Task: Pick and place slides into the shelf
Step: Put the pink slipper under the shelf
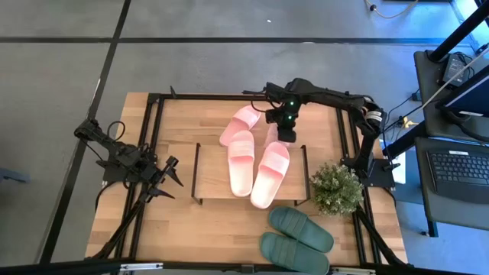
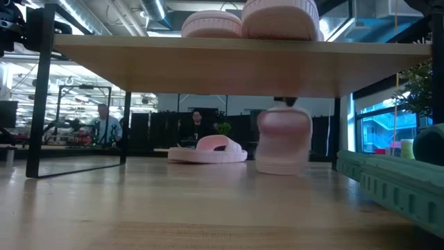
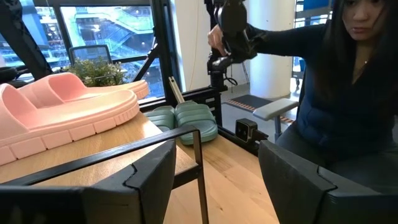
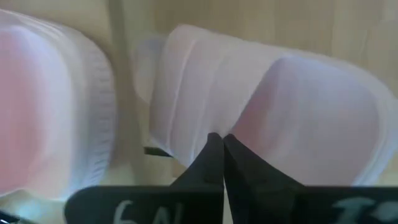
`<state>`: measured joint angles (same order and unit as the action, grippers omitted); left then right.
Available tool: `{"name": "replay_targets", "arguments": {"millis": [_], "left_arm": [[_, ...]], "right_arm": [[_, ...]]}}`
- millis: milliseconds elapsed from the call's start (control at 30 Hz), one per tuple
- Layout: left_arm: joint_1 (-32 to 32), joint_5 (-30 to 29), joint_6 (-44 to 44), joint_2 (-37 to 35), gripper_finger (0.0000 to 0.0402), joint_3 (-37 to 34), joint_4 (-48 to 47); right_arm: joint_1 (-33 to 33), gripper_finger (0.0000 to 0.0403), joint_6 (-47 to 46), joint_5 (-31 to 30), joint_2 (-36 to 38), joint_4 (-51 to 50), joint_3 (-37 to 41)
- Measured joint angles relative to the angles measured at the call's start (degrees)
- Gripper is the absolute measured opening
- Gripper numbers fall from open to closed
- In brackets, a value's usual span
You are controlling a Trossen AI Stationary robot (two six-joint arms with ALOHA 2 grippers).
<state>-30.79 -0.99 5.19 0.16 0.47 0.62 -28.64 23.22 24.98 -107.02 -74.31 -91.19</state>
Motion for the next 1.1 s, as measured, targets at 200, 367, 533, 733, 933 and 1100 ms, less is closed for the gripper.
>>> {"name": "replay_targets", "arguments": {"millis": [200, 367, 533, 733, 933, 1100], "left_arm": [[0.01, 0.01, -0.02, -0.01, 0.0221, 0.0, 0.0], [0.0, 0.0, -0.15, 0.0, 0.0221, 0.0, 0.0], [0.02, 0.0, -0.17, 0.0, 0.0221, 0.0, 0.0], [0.02, 0.0, -0.2, 0.0, 0.0221, 0.0, 0.0], [0.0, 0.0, -0.22, -0.02, 0.0221, 0.0, 0.0], [0.0, 0.02, -0.21, -0.01, 0.0221, 0.0, 0.0]], "right_arm": [[-0.05, 0.0001, 1.45, -0.1, 0.0, -3.62, -3.2], [-0.03, 0.0001, 4.86, -0.11, -0.02, -4.54, -3.2], [-0.05, 0.0001, 7.21, -0.09, -0.04, -3.38, -3.2], [0.77, 0.0001, 8.58, -0.09, -0.04, -1.53, -2.81], [2.69, 0.0001, 8.79, 0.15, -0.13, 3.25, 3.63], [3.48, 0.0001, 8.8, 0.05, -0.13, 7.22, 8.59]]}}
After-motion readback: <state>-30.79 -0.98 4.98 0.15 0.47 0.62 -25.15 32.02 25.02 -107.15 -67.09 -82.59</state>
